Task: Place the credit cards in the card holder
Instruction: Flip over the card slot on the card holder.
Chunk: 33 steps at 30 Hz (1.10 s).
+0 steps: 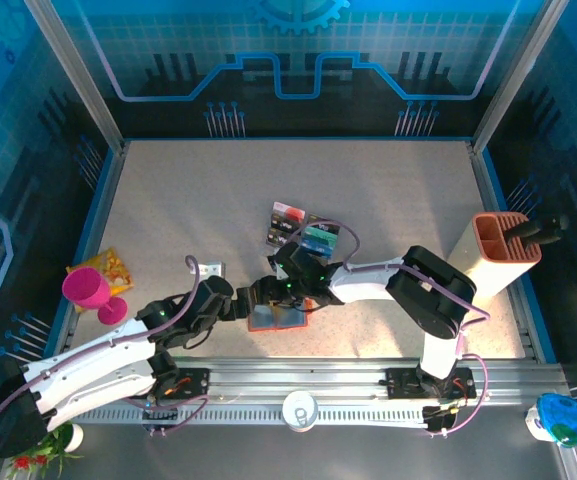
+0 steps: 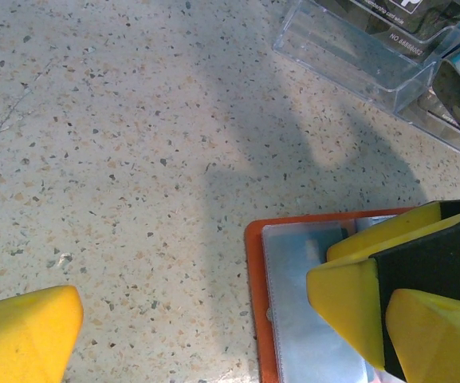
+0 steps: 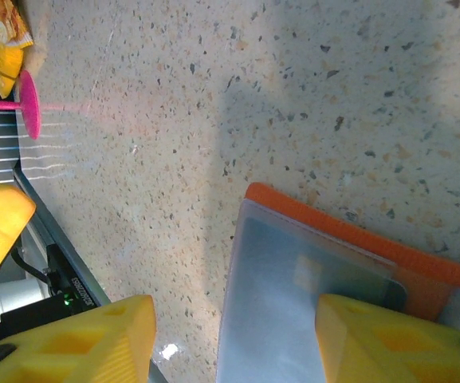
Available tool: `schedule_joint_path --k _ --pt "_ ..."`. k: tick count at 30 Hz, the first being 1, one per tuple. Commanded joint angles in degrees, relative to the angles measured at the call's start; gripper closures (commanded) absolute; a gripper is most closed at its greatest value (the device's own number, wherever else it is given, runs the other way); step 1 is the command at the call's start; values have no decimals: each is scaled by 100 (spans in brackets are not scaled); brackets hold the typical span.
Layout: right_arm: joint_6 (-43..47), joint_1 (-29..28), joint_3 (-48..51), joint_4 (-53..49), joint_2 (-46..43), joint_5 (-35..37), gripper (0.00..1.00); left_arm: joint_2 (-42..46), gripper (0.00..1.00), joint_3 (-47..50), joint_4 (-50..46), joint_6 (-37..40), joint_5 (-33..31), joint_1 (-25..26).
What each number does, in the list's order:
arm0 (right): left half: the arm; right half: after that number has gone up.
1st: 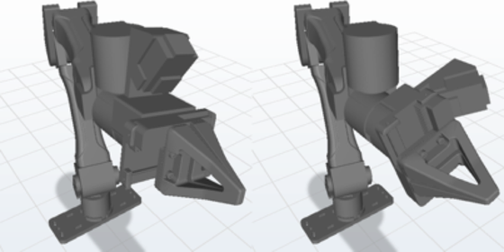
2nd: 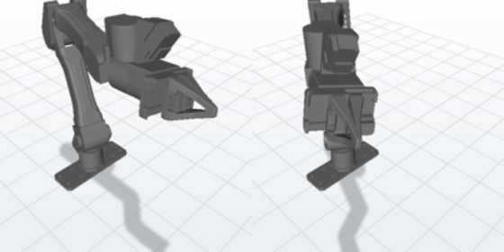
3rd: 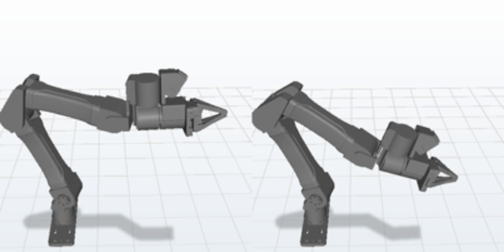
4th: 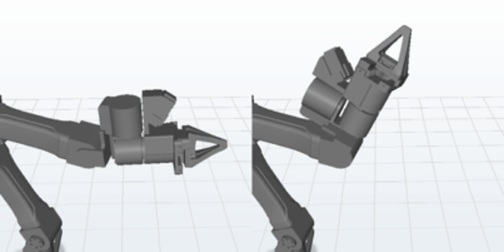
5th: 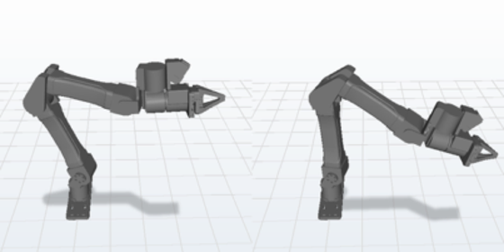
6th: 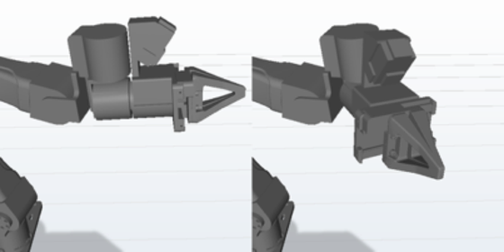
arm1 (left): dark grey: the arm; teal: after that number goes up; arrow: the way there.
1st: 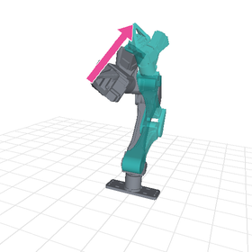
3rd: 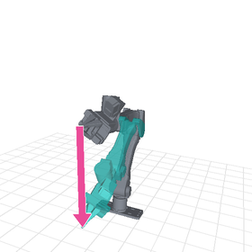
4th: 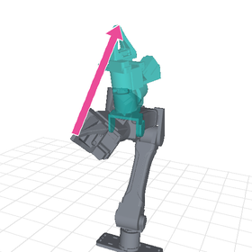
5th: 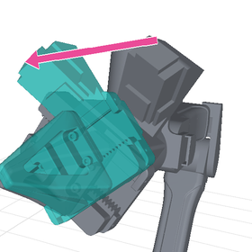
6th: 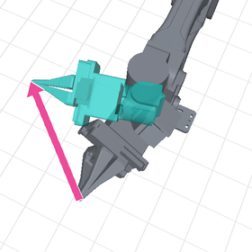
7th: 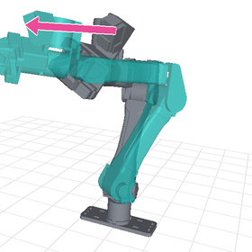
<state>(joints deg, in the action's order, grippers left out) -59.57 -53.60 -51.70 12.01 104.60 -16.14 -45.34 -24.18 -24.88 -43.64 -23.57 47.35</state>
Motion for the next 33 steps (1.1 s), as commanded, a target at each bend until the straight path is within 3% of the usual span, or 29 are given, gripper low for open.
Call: schedule_joint_path --k 1,18,33 --pt "-164 23 99 203 -116 -54 43 -68 1 66 257 -100 238 -21" --pt "-635 496 782 988 -800 -65 43 -836 1 -38 821 39 518 -10" --pt "-219 1042 647 28 -1627 -131 43 -1993 1 -368 1337 260 796 -2"
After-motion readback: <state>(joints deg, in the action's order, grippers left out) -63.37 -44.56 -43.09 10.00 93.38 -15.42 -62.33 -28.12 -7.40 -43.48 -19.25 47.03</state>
